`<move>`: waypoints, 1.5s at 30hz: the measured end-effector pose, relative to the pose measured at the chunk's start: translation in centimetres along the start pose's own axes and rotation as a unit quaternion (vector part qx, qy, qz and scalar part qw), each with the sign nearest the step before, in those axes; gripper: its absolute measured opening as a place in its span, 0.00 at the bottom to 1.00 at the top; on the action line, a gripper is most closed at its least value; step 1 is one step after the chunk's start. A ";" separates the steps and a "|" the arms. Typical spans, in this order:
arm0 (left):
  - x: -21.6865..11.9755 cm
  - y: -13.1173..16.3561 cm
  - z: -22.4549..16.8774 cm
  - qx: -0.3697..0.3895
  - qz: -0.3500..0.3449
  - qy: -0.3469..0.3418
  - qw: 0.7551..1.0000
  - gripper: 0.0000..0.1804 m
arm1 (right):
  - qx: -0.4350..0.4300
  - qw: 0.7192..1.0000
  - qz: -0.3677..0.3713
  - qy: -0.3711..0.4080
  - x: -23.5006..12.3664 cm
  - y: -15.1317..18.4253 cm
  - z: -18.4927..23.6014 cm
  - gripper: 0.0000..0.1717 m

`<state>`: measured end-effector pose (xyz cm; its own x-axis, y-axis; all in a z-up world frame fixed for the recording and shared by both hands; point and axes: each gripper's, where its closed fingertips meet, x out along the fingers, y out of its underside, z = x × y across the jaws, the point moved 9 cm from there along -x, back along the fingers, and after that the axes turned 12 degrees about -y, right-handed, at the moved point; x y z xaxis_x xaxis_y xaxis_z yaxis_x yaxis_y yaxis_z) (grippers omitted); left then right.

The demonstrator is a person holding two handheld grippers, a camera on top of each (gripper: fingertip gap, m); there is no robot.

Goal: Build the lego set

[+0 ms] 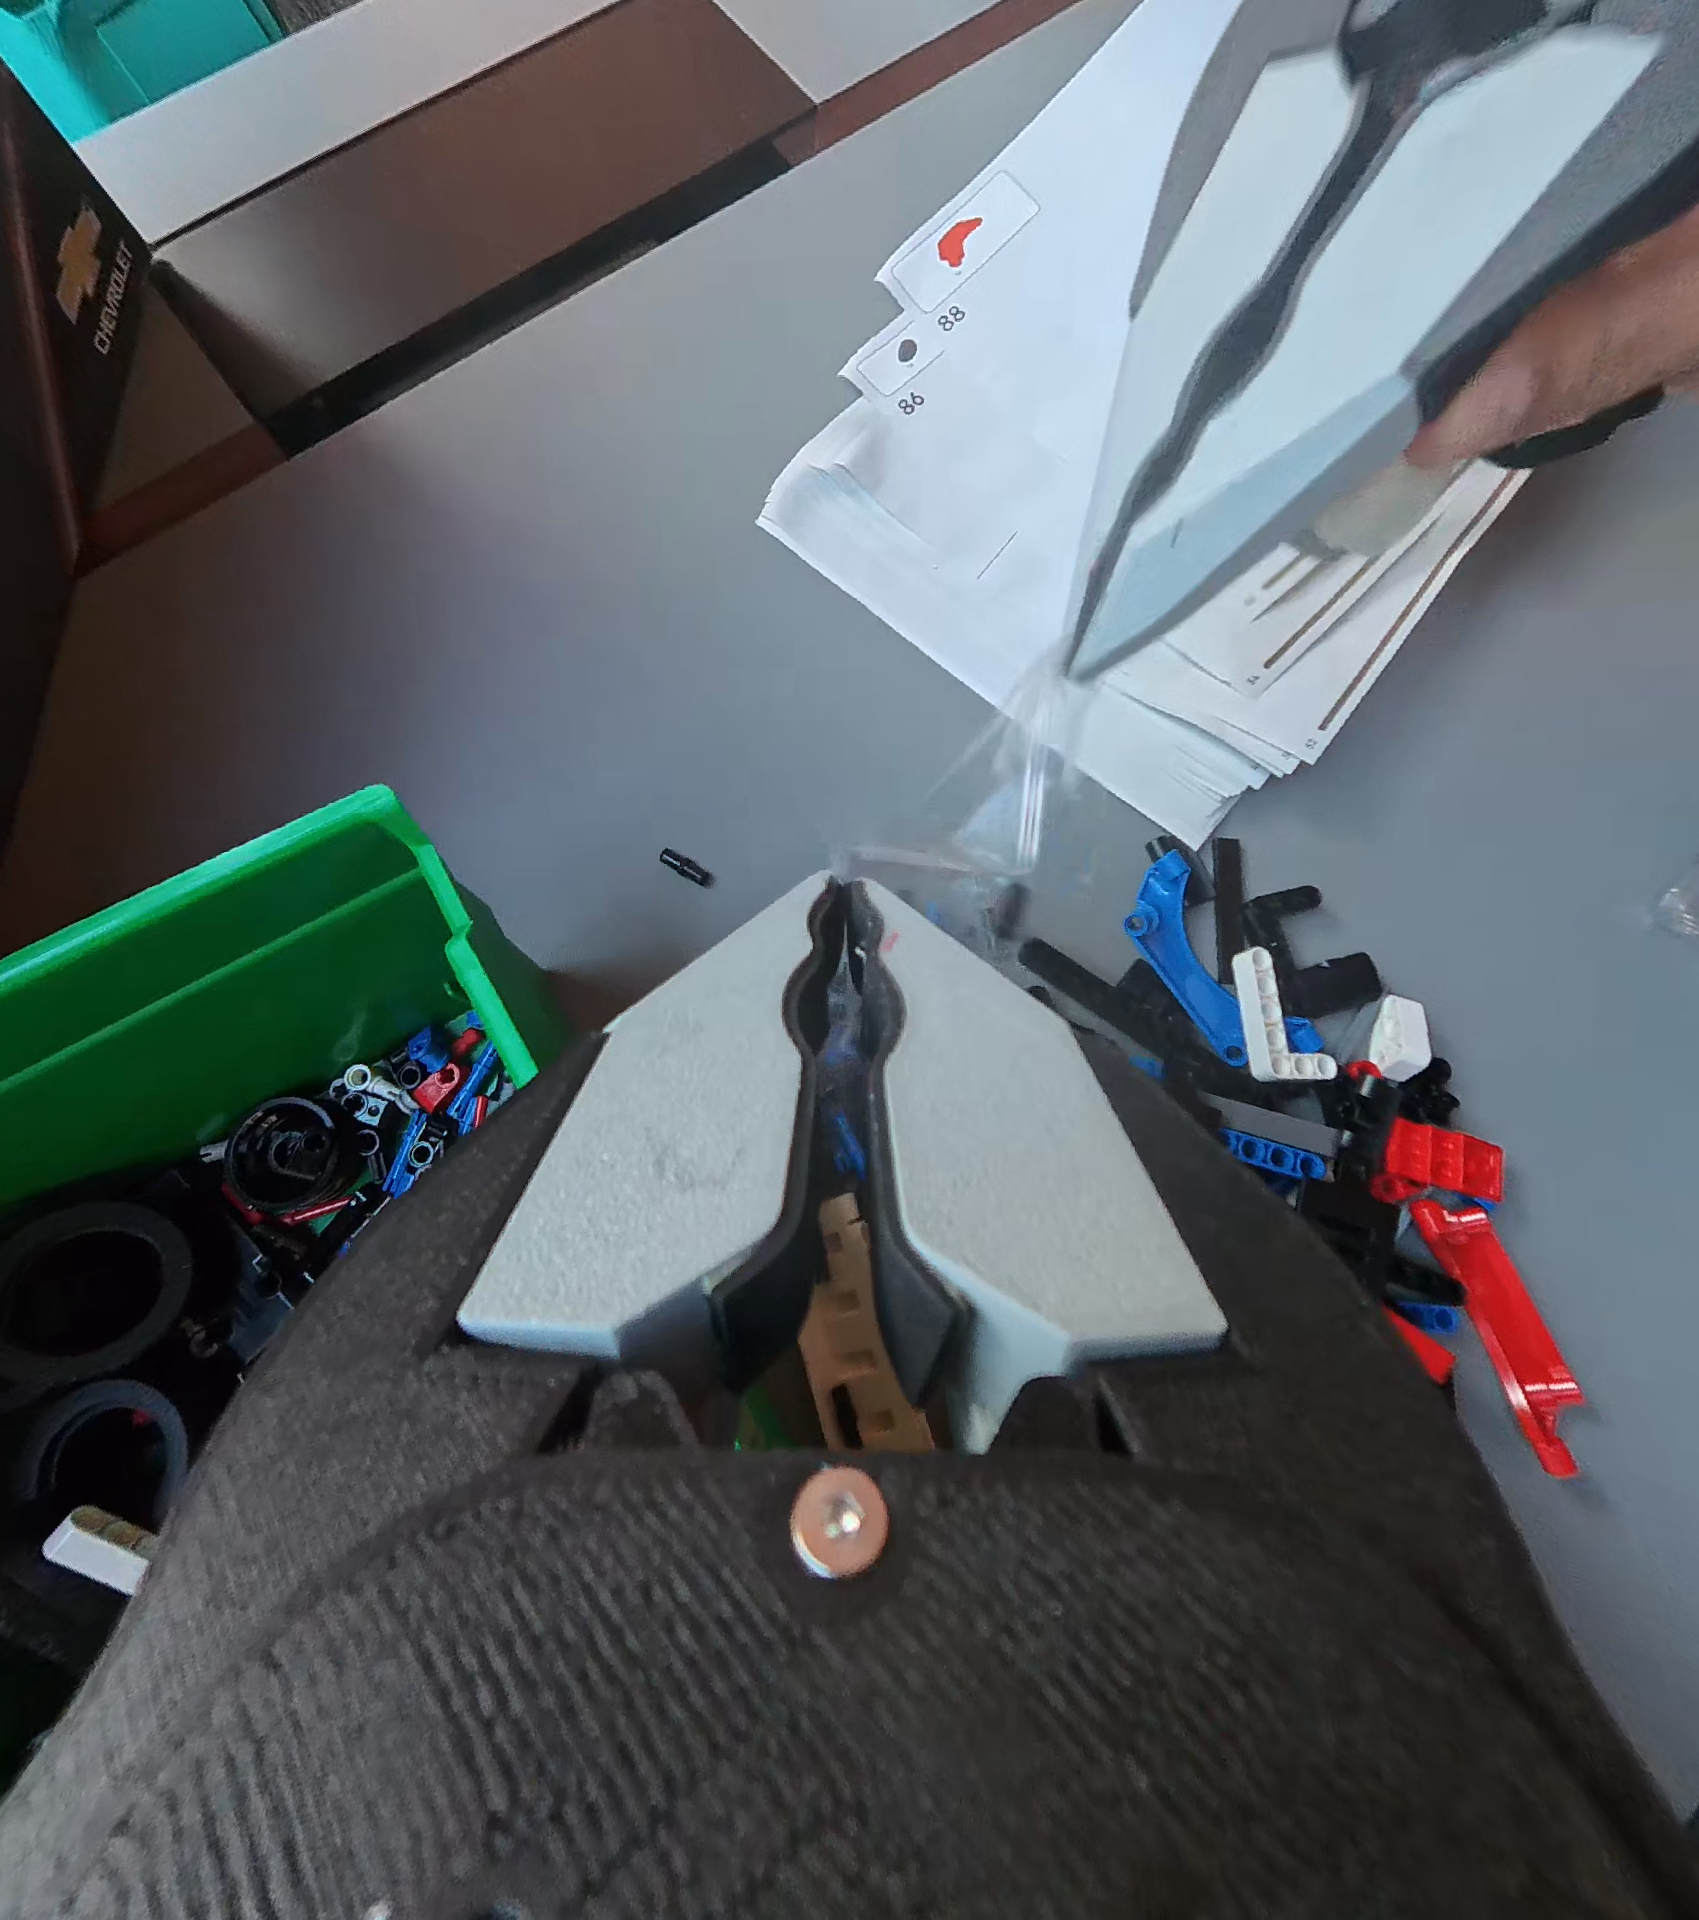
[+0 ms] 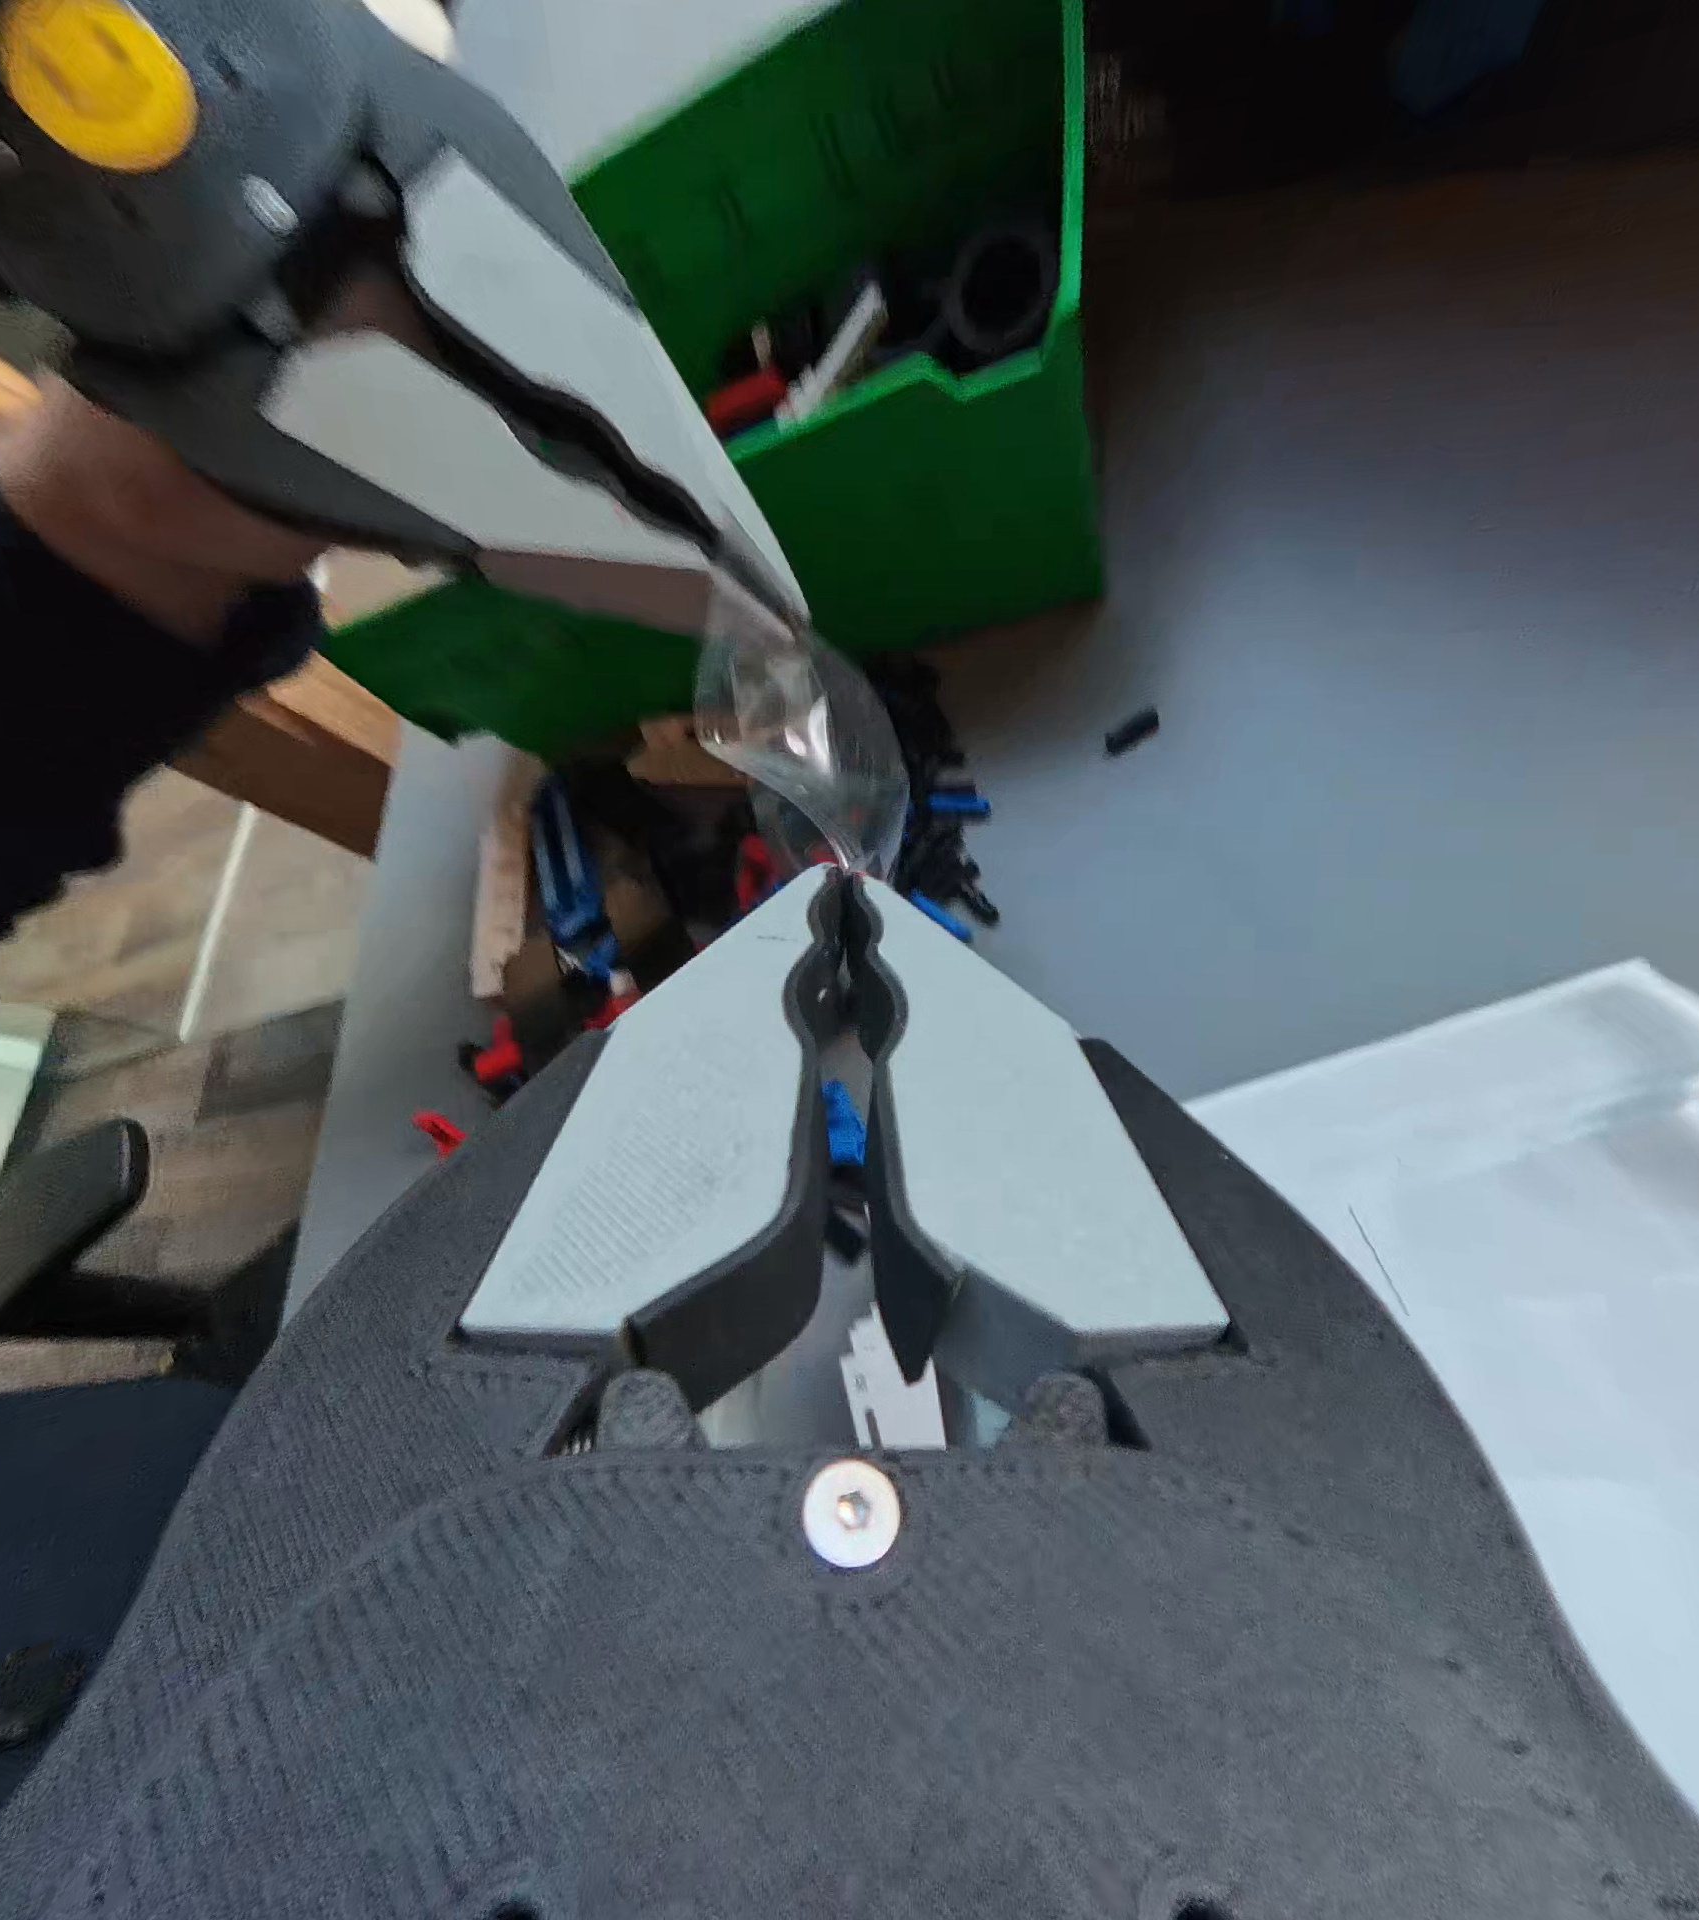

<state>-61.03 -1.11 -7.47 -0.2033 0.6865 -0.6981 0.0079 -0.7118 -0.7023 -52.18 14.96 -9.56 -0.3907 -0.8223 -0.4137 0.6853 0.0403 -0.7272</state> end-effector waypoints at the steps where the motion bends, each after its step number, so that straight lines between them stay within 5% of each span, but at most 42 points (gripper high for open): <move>1: 0.0 0.0 0.0 -0.001 0.001 -0.001 1.000 0.00 | -0.004 0.999 0.037 0.018 0.5 0.6 -0.3 0.00; 5: -0.1 0.1 -0.1 0.000 0.001 -0.001 1.000 0.00 | -0.005 1.000 -0.011 0.005 0.0 -0.2 0.1 0.00; 8: -0.1 0.1 -0.1 0.003 0.001 -0.003 1.000 0.00 | -0.031 0.997 0.047 0.046 0.6 0.4 0.1 0.00; 10: -0.1 0.1 -0.2 0.005 0.002 0.001 1.000 0.00 | -0.024 0.999 -0.012 0.017 -0.2 -0.6 0.6 0.00; 13: -0.1 0.1 -0.3 0.006 0.006 0.000 1.000 0.00 | -0.029 0.998 0.048 0.042 0.5 0.2 0.2 0.00; 15: -0.1 0.1 -0.4 0.005 0.000 0.002 1.000 0.00 | -0.022 0.999 -0.023 0.009 -0.5 -0.8 0.8 0.00; 18: -0.1 0.1 -0.3 0.006 0.007 -0.005 1.000 0.00 | -0.026 0.998 0.047 0.040 0.4 0.3 0.3 0.00; 21: -0.1 0.1 -0.6 0.009 0.003 -0.002 1.000 0.00 | -0.018 1.000 -0.023 0.011 -0.7 -0.8 0.8 0.00; 23: -0.1 0.1 -0.7 0.015 0.012 -0.010 1.000 0.00 | -0.023 0.998 0.053 0.039 0.4 0.4 0.5 0.00; 26: -0.1 0.2 -1.0 0.019 0.011 -0.011 1.000 0.00 | -0.028 0.999 -0.012 0.019 -0.5 -0.9 1.3 0.00; 29: -0.1 0.1 -1.1 0.027 0.013 -0.018 0.999 0.00 | -0.038 0.997 0.040 0.045 0.3 -0.2 1.2 0.00; 39: -1.5 -1.2 -2.0 0.010 -0.033 -0.006 0.999 0.00 | 0.001 0.998 -0.067 -0.014 -3.6 -1.5 3.6 0.00; 45: -2.7 -1.9 -4.8 0.000 -0.028 -0.011 1.000 0.05 | 0.059 0.996 -0.065 -0.002 -7.0 0.2 5.7 0.00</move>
<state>-55.82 -0.84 -4.90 -0.2242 0.7220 -0.6546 -0.0044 -0.6724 -0.7401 -45.79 17.52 -3.73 -0.4793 -0.8181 -0.3177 0.6959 -0.1337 -0.7055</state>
